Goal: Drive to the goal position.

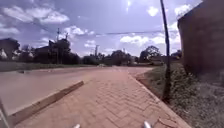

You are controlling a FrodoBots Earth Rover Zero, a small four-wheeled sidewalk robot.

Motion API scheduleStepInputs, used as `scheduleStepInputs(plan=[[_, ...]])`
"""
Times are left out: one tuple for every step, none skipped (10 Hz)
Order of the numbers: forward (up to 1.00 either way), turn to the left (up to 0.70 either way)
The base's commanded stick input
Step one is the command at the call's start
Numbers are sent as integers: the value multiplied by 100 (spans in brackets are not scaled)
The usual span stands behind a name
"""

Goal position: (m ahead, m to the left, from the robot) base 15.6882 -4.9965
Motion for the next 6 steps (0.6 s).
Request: scheduleStepInputs(plan=[[50, 0], [50, 0], [50, 0], [50, 0], [50, 0], [50, 0]])
